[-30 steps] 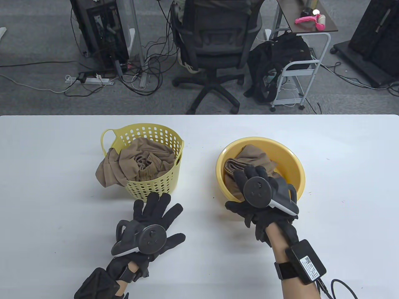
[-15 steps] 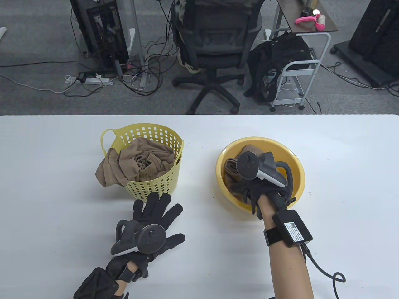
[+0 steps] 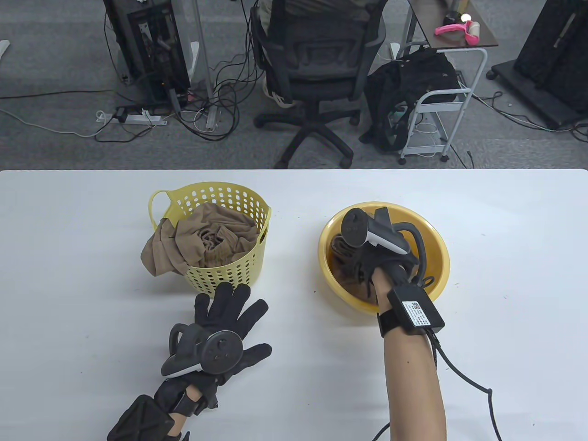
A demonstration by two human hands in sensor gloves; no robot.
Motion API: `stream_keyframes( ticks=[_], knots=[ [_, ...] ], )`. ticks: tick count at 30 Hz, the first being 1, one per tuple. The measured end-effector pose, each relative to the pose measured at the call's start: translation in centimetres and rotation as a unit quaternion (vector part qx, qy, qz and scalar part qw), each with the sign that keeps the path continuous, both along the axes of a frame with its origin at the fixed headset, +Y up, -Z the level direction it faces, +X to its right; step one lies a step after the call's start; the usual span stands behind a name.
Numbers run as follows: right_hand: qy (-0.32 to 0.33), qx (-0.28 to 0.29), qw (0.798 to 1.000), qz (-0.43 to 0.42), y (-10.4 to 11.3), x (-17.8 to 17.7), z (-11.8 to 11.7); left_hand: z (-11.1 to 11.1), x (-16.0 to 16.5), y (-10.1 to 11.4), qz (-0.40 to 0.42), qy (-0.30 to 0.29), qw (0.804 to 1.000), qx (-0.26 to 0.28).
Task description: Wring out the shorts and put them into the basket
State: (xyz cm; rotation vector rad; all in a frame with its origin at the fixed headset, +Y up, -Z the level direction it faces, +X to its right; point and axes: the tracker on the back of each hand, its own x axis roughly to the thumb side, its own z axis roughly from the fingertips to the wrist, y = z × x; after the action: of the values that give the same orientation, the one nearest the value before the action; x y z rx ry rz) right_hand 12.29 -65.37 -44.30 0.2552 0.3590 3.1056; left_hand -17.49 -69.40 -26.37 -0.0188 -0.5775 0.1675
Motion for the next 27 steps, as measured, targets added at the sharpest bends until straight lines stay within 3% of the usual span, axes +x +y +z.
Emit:
stream_keyframes(
  ticks=[19, 27],
  knots=[
    [-0.021, -0.045, 0.999, -0.001, -3.0, -0.1, -2.4, 0.1, 0.2, 0.0, -0.003, -0.007, 1.0, 0.0],
    [-0.033, -0.041, 0.999, -0.013, -3.2, 0.0, -2.7, 0.1, 0.1, 0.0, -0.002, -0.005, 1.0, -0.001]
  ],
)
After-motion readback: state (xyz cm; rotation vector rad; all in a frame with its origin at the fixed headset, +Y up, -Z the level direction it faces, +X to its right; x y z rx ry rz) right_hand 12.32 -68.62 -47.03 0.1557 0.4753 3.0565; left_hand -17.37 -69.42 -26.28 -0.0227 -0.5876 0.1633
